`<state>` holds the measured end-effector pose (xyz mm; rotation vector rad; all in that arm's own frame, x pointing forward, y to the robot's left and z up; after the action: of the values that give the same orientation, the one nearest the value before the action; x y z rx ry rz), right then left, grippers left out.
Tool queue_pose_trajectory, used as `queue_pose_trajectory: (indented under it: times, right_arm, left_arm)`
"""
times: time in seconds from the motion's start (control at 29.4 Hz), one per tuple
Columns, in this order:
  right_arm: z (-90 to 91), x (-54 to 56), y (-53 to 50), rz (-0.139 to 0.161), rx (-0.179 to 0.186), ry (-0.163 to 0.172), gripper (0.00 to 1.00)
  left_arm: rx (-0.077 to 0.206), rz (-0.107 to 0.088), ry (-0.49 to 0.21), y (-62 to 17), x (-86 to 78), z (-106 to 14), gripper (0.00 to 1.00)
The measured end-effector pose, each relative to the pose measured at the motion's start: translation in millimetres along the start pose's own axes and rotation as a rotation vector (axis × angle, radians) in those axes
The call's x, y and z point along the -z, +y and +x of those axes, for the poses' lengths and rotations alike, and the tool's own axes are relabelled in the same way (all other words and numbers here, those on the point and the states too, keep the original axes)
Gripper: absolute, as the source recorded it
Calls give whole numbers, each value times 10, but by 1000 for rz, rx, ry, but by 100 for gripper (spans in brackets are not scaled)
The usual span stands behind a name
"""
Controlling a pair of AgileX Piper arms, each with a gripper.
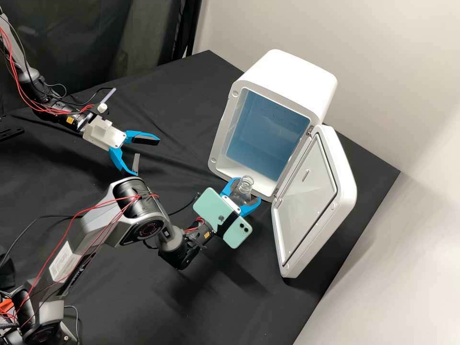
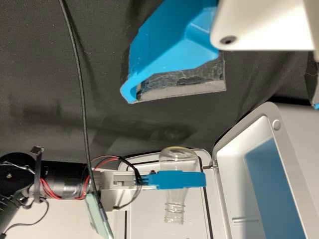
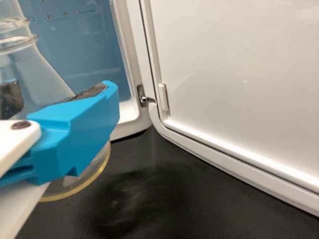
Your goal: Place the flask in the incubator
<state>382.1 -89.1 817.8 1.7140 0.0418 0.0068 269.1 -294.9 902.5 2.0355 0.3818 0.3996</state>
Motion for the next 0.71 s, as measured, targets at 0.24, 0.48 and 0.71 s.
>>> queue_pose_trajectory:
  times: [0.24, 0.48, 0.71]
  right_arm:
    - [205, -14, -72, -1, 9, 34, 0]
    - [418, -63, -142, -13, 33, 26, 0]
    - [632, -64, -148, -8, 45, 3, 0]
  left_arm:
    - [0, 0, 0, 0, 0, 0, 100]
    - [0, 0, 0, 0, 0, 0, 100]
    - [0, 0, 0, 0, 0, 0, 100]
